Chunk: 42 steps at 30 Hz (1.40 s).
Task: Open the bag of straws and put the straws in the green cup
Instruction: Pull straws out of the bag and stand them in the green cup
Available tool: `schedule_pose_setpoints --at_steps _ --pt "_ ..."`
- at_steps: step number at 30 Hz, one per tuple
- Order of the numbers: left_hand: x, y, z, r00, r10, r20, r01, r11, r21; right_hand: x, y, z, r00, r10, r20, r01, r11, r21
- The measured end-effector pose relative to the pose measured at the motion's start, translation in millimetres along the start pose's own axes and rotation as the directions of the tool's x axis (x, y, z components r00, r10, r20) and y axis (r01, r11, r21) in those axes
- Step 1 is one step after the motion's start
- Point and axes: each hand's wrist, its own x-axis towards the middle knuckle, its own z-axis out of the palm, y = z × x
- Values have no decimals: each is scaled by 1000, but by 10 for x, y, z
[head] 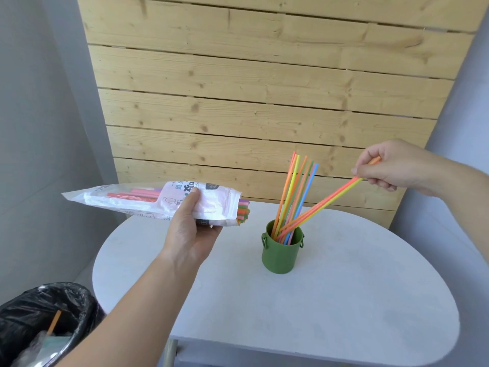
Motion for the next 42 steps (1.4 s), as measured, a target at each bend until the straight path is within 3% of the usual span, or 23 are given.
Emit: schedule_pose_setpoints --at_steps 9,13,20,27,32,39,42 --pt "58 -22 -12 1000 -10 -3 10 1000 5 431 -586 374 997 -57 45 56 998 30" --pt "82 -33 -30 1000 -16 -16 16 1000 13 656 -625 655 999 -40 -13 40 998 44" --pt "71 -3 -21 1000 -15 -15 15 1000 -1 809 -610 902 983 -133 -128 101 968 -228" --pt "64 -10 -15 1000 -24 -13 24 1000 1 768 -635 917 987 -161 -16 144 919 -367" --pt "41 -4 11 999 -29 -14 29 1000 -1 749 -619 821 989 -150 5 144 942 -303" --pt "24 39 9 1000 -13 -3 13 999 -37 229 -694 757 910 -224 -350 210 975 -77" --pt "8 35 30 1000 -12 9 12 999 -36 -106 -715 1001 940 -216 -262 233 972 34"
